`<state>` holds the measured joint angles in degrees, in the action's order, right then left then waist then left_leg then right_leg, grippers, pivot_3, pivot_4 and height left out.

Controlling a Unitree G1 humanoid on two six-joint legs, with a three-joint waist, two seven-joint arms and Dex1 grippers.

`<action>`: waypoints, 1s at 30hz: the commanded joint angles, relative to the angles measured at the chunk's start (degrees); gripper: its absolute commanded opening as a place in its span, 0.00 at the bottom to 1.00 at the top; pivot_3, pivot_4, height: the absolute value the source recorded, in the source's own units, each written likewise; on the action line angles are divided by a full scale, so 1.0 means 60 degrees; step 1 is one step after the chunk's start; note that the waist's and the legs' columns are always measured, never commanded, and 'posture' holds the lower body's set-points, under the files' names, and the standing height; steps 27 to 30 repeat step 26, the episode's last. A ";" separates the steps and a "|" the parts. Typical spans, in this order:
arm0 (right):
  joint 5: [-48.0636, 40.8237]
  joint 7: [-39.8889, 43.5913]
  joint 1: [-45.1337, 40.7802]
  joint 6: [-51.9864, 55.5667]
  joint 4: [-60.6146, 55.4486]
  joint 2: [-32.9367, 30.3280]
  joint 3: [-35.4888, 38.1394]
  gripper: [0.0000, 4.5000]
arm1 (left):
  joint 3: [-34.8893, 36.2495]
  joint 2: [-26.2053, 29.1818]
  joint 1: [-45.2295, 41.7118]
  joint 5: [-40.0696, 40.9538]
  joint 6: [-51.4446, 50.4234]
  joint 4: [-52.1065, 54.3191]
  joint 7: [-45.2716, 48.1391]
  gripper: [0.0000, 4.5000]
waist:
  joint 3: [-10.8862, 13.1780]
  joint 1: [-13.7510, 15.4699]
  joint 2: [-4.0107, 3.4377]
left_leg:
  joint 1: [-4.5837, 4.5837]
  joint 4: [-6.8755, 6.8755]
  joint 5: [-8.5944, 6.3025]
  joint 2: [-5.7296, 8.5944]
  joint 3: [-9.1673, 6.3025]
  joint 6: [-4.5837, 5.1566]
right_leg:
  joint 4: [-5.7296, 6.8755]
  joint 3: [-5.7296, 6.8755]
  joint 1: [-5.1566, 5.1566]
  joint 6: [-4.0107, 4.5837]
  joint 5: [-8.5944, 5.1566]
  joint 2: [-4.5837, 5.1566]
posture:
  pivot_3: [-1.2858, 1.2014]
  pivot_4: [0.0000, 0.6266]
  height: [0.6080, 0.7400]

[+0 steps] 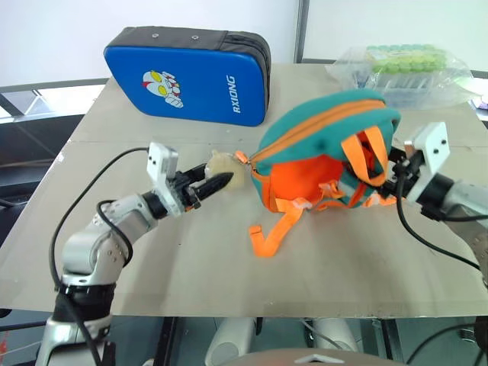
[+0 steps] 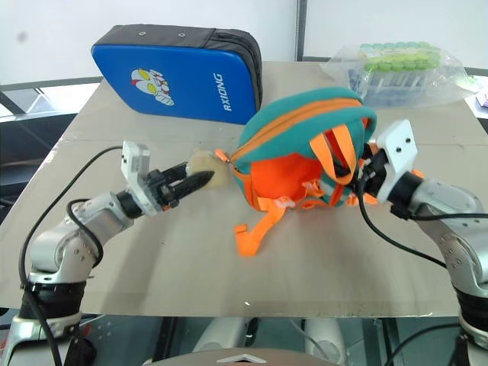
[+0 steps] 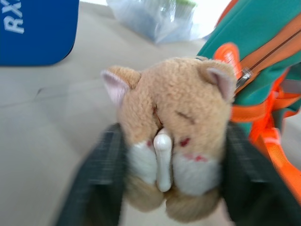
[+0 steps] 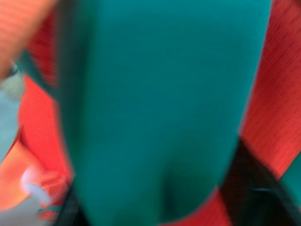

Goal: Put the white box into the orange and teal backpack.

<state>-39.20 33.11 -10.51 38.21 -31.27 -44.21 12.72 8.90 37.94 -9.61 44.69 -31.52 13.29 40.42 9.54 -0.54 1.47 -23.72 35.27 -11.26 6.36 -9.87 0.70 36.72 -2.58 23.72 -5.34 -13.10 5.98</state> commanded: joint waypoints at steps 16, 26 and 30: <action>0.0214 0.4561 0.5771 -0.2423 0.0114 -0.0604 0.4981 0.98 | 0.2529 0.0116 0.5265 -0.0970 0.1996 0.2522 0.1318 0.99 | -0.0009 0.0243 -0.0008 | 0.0025 0.0002 -0.0011 -0.0055 0.0027 0.0013 | -0.0017 0.0017 -0.0040 0.0036 -0.0029 -0.0009 | 0.52 0.24 1.00; 0.1509 0.5128 0.6224 -0.3992 0.1265 -0.0462 0.4302 0.98 | 0.2748 -0.0277 0.6125 -0.1352 0.2289 0.2154 0.1425 0.99 | -0.0012 0.0222 -0.0008 | 0.0071 -0.0007 -0.0036 -0.0110 0.0164 0.0023 | -0.0019 0.0036 -0.0045 0.0008 -0.0046 0.0026 | 0.52 0.24 1.00; 0.1509 0.5128 0.6224 -0.3992 0.1265 -0.0462 0.4302 0.98 | 0.2748 -0.0277 0.6125 -0.1352 0.2289 0.2154 0.1425 0.99 | -0.0012 0.0222 -0.0008 | 0.0071 -0.0007 -0.0036 -0.0110 0.0164 0.0023 | -0.0019 0.0036 -0.0045 0.0008 -0.0046 0.0026 | 0.52 0.24 1.00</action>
